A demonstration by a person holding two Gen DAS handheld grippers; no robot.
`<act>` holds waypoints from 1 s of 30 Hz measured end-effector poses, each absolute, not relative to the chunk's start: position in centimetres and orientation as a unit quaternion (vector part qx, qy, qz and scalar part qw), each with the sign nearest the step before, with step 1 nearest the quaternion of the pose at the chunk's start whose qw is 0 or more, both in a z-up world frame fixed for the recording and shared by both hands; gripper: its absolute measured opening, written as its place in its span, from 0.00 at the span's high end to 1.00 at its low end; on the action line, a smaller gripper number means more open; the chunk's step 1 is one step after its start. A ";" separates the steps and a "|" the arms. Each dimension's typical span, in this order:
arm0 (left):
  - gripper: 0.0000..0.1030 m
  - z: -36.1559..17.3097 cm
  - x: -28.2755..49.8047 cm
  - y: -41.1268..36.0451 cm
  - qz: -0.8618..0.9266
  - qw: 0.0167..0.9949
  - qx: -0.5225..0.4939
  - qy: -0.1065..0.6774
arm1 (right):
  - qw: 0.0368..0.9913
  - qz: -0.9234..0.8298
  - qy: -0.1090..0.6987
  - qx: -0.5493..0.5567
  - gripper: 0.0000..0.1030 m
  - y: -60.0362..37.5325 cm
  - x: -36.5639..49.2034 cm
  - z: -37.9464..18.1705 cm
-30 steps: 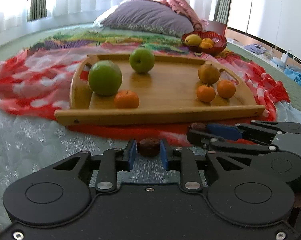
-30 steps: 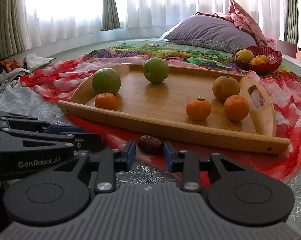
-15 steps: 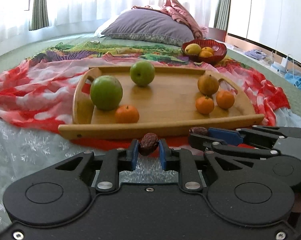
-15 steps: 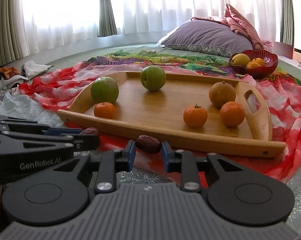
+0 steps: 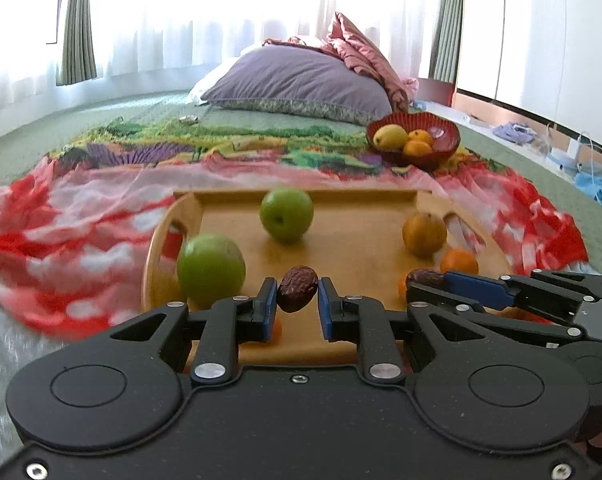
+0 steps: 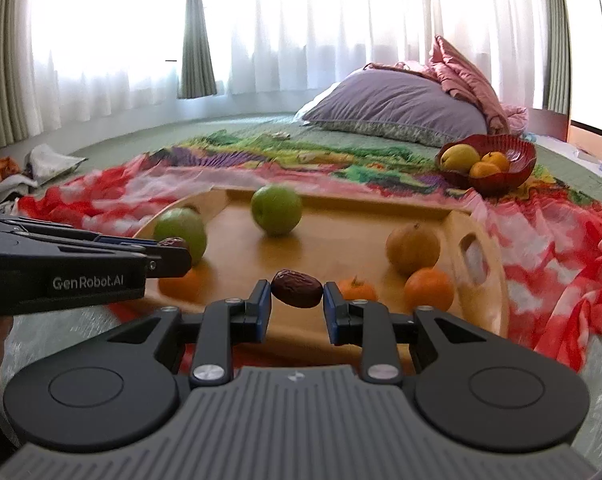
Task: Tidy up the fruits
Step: 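Carry both dates onto the bamboo tray with both grippers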
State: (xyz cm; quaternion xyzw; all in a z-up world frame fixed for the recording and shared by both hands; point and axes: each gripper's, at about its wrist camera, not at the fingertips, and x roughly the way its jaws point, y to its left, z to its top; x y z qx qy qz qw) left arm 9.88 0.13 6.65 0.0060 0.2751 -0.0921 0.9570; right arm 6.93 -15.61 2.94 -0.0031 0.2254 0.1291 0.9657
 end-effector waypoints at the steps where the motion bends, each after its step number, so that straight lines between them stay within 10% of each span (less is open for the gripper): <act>1: 0.80 6.9 10.3 0.1 -0.092 0.957 0.008 0.274 | 0.966 0.127 0.223 -0.004 0.68 -15.8 7.2 3.2; 30: 0.80 4.8 22.9 0.2 -0.091 0.920 0.010 0.381 | 0.925 0.120 0.358 0.026 0.68 -18.0 20.1 2.5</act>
